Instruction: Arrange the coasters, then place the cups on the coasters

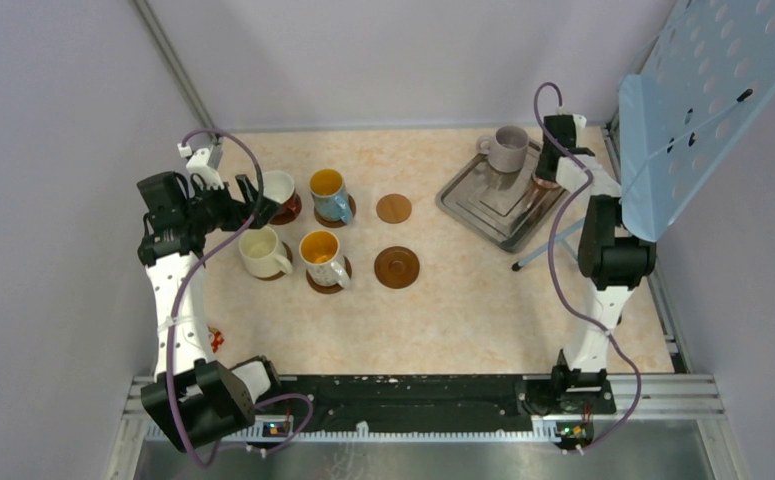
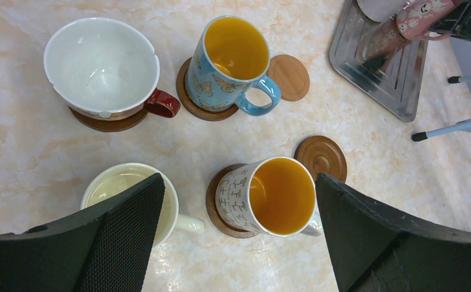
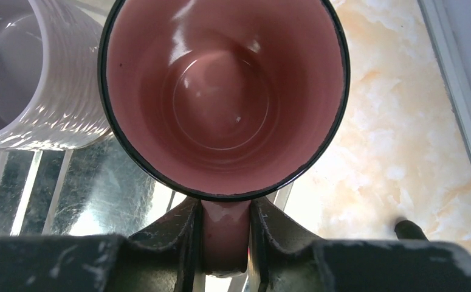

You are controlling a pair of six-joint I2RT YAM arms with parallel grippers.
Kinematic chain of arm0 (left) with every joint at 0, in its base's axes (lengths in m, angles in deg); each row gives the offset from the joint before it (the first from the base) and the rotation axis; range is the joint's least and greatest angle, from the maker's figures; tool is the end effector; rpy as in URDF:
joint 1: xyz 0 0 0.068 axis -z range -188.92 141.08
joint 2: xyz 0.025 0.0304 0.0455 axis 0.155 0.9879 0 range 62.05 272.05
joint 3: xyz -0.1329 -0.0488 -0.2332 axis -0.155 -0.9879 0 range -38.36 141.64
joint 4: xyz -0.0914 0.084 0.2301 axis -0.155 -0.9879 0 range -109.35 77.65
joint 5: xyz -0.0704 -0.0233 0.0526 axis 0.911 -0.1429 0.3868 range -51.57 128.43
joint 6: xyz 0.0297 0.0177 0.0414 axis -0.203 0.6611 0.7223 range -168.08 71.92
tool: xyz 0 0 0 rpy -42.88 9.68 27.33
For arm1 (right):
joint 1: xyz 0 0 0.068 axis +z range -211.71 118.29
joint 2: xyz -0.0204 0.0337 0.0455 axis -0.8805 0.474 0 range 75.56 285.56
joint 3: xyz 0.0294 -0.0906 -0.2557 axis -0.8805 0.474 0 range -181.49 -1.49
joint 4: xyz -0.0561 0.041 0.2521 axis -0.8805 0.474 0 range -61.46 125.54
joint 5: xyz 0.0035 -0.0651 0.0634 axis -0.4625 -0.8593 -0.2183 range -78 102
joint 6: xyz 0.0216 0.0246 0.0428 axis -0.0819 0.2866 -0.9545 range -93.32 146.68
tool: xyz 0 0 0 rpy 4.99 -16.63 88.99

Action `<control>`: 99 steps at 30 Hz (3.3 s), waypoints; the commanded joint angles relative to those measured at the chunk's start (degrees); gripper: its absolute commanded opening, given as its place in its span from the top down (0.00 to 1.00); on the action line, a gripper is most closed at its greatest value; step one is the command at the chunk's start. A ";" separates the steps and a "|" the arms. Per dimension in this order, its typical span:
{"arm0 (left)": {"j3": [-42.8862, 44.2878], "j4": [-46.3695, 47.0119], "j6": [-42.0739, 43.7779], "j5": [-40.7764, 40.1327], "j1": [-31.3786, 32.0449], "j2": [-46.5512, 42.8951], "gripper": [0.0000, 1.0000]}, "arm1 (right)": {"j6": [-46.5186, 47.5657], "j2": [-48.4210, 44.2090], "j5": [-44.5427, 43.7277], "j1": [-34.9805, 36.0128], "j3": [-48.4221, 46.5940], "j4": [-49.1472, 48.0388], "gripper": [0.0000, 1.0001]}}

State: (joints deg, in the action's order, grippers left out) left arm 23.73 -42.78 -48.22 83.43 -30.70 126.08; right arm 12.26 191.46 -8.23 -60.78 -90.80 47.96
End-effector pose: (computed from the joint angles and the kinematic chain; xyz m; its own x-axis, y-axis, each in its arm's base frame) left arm 0.2275 0.0638 0.3494 -0.4979 -0.2008 -0.8436 0.2909 0.8778 -0.3806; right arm 0.4561 -0.0049 0.2178 -0.6407 0.2234 -0.7346 0.3971 0.9152 -0.0680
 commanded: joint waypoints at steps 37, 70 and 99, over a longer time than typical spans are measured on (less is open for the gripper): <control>0.40 1.08 -1.17 1.34 -0.37 -0.05 0.01 | 22.75 -24.39 38.17 4.35 17.54 -8.91 1.00; -0.03 1.86 -2.30 0.53 -0.36 -0.22 0.01 | 28.47 -12.99 22.84 34.68 10.39 -28.35 1.00; 0.06 2.13 -2.06 0.27 -0.36 0.56 0.01 | 26.46 -6.58 22.76 35.81 8.31 -30.25 1.00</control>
State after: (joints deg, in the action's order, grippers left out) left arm 23.73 -42.70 -50.12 83.56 -30.70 126.41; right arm 39.49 185.23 14.02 -25.83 -77.06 27.24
